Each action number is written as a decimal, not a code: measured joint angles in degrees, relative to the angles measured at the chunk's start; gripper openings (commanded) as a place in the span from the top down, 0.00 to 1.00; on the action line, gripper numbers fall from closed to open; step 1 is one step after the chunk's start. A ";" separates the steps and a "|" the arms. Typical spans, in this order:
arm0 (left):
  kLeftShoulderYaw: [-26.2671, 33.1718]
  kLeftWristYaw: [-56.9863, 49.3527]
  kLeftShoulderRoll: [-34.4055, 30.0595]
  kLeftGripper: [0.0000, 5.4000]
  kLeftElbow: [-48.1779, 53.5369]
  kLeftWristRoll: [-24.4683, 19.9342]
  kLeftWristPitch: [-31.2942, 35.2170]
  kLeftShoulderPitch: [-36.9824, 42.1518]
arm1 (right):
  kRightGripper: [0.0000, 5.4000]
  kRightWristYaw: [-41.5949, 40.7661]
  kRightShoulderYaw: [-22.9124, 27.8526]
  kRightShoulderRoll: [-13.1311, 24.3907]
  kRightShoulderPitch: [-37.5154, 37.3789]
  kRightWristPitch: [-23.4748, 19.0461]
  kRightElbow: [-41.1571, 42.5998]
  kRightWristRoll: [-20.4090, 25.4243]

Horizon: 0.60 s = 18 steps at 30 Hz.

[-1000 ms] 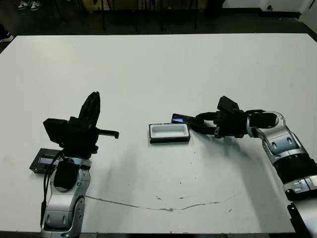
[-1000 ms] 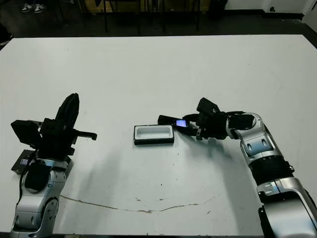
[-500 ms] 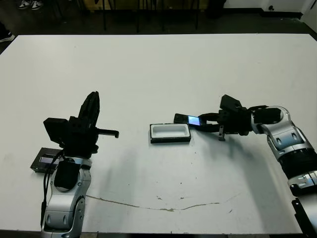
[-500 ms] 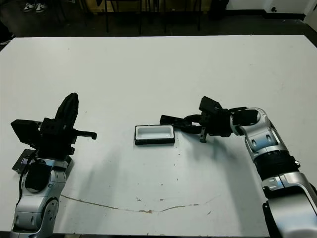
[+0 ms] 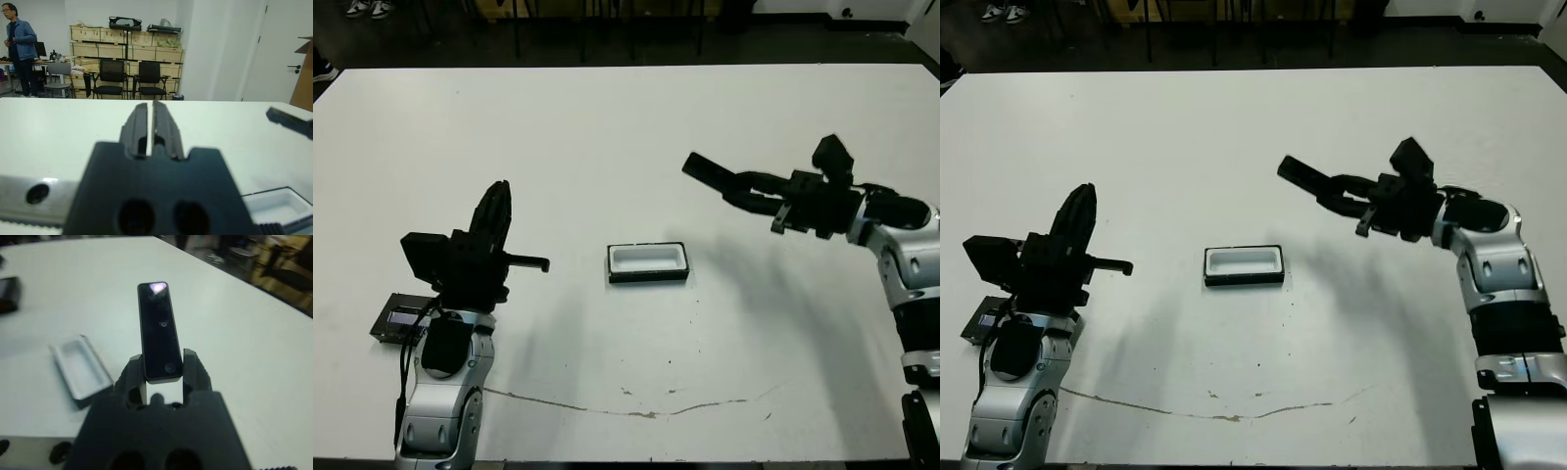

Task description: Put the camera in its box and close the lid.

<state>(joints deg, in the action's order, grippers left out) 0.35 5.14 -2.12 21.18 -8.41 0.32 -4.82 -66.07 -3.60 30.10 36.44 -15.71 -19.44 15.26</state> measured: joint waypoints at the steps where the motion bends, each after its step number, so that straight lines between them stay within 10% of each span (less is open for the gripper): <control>1: -0.03 -0.01 0.00 1.00 0.01 -0.03 0.07 0.00 | 0.91 -1.28 -0.90 0.21 1.07 -1.16 0.00 -0.02; 18: -0.27 -0.15 0.10 1.00 0.18 0.37 0.33 -0.06 | 0.91 -11.73 -19.37 1.23 8.68 -3.24 5.50 -11.14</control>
<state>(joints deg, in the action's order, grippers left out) 0.07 4.99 -2.02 21.36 -8.04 0.65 -4.88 -77.80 -22.97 31.34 45.12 -18.95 -13.94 4.12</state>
